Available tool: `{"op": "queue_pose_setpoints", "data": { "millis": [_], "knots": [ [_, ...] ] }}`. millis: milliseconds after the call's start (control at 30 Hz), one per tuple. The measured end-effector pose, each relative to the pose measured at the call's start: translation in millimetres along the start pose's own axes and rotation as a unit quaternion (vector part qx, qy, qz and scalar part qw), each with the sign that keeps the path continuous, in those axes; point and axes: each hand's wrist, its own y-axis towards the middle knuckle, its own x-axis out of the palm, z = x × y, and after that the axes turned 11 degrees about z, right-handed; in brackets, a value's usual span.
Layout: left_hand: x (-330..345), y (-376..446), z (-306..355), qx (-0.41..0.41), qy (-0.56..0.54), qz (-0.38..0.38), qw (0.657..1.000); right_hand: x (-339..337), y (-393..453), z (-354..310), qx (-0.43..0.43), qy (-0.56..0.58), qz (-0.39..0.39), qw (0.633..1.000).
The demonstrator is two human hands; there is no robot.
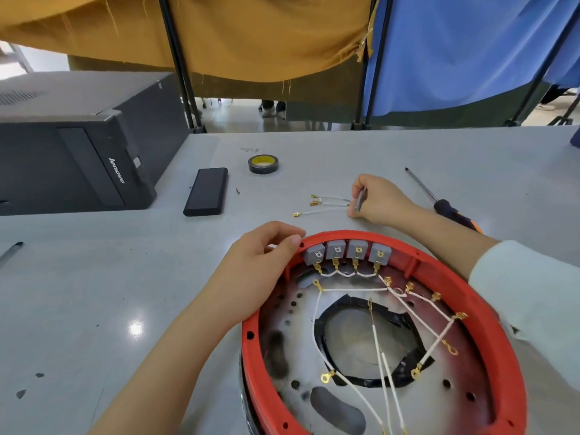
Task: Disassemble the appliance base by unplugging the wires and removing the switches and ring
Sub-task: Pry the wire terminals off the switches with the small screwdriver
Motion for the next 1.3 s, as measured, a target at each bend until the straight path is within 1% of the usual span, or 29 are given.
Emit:
{"op": "queue_pose_setpoints", "data": {
  "millis": [100, 167, 200, 267, 433, 500, 567, 700, 833, 967, 1067, 1133, 1233, 1300],
  "knots": [
    [0, 0, 1, 0.002, 0.004, -0.004, 1.000, -3, -3, 0, -0.046, -0.041, 0.017, 0.998],
    [0, 0, 1, 0.001, 0.003, -0.007, 1.000, -12, -10, -7, -0.070, -0.043, 0.027, 0.996],
    [0, 1, 1, 0.002, 0.004, -0.008, 1.000, -18, -16, -12, -0.072, -0.017, 0.024, 0.997],
    [1, 2, 1, 0.005, 0.009, -0.016, 1.000, -32, -31, -24, -0.067, 0.071, 0.004, 0.995],
    [1, -1, 4, 0.008, 0.049, -0.026, 0.998, -67, -79, -54, -0.089, 0.245, 0.013, 0.965],
    [2, -2, 6, 0.000, 0.053, -0.024, 0.998, -70, -98, -65, -0.088, 0.322, -0.017, 0.943],
    [2, -2, 9, -0.004, 0.049, -0.027, 0.998, -68, -111, -74, -0.085, 0.365, -0.056, 0.926],
    [2, -4, 16, 0.005, 0.064, -0.045, 0.997, -56, -123, -77, -0.084, 0.311, -0.102, 0.941],
    [0, 1, 24, 0.015, 0.116, -0.056, 0.992, -44, -121, -74, -0.101, 0.236, -0.091, 0.962],
    [4, 7, 29, 0.039, 0.152, -0.061, 0.986, -40, -111, -78, -0.125, 0.186, -0.087, 0.971],
    [8, 7, 26, 0.043, 0.127, -0.052, 0.990, -36, -106, -75, -0.134, 0.192, -0.029, 0.972],
    [9, 8, 23, 0.035, 0.102, -0.049, 0.993, -33, -105, -70, -0.136, 0.206, -0.009, 0.969],
    [9, 9, 18, 0.012, 0.048, -0.049, 0.998, -31, -109, -65, -0.148, 0.181, -0.024, 0.972],
    [8, 9, 16, 0.010, 0.037, -0.049, 0.998, -32, -110, -64, -0.142, 0.188, -0.030, 0.971]
  ]
}}
